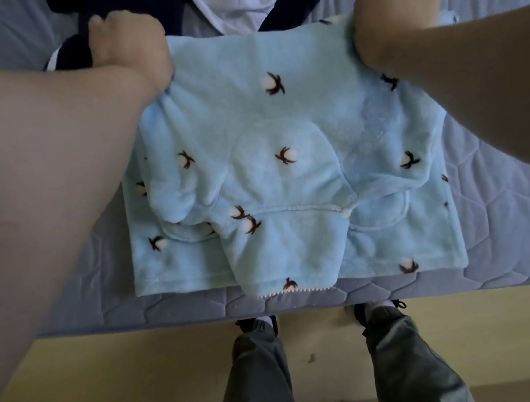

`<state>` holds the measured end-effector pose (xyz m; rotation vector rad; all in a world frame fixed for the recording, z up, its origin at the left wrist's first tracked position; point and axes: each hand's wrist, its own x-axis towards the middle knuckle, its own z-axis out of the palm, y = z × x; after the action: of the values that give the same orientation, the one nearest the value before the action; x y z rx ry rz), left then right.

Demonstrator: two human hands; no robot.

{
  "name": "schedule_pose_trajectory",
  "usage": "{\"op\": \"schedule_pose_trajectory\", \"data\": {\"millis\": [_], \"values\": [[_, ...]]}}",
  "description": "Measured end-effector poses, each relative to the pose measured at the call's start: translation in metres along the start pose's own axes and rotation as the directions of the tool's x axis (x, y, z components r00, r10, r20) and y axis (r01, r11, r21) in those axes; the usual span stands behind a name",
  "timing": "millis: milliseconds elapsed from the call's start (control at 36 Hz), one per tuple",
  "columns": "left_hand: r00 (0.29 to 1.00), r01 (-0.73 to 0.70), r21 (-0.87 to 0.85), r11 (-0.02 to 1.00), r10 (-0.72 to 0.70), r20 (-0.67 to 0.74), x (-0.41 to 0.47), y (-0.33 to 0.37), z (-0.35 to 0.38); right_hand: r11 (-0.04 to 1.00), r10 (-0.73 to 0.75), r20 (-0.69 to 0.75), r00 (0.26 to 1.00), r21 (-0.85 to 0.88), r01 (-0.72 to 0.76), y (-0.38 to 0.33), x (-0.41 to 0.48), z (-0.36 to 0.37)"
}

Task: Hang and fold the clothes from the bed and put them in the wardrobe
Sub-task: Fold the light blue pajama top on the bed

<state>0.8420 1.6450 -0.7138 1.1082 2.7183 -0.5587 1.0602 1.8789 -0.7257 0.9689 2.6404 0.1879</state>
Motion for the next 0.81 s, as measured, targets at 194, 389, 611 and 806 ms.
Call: {"op": "schedule_pose_trajectory", "data": {"millis": [194, 389, 611, 806], "values": [[0.988, -0.149, -0.192, 0.970, 0.136, -0.075, -0.042, 0.016, 0.000, 0.938, 0.161, 0.032, 0.986, 0.307, -0.163, 0.022, -0.024, 0.011], [0.986, -0.125, -0.435, 0.892, 0.063, -0.154, -0.103, 0.053, 0.007, 0.514, 0.470, 0.395, 0.790, 0.604, -0.608, 0.048, -0.060, 0.017], [0.997, -0.049, -0.434, 0.900, 0.017, -0.078, -0.100, 0.056, 0.017, 0.158, 0.381, 0.621, 0.685, 0.686, -0.710, 0.050, -0.059, 0.031], [0.995, 0.056, -0.346, 0.936, -0.081, -0.058, -0.074, 0.026, 0.011, 0.224, 0.449, 0.491, 0.747, 0.747, -0.626, 0.046, -0.059, 0.029]]}}
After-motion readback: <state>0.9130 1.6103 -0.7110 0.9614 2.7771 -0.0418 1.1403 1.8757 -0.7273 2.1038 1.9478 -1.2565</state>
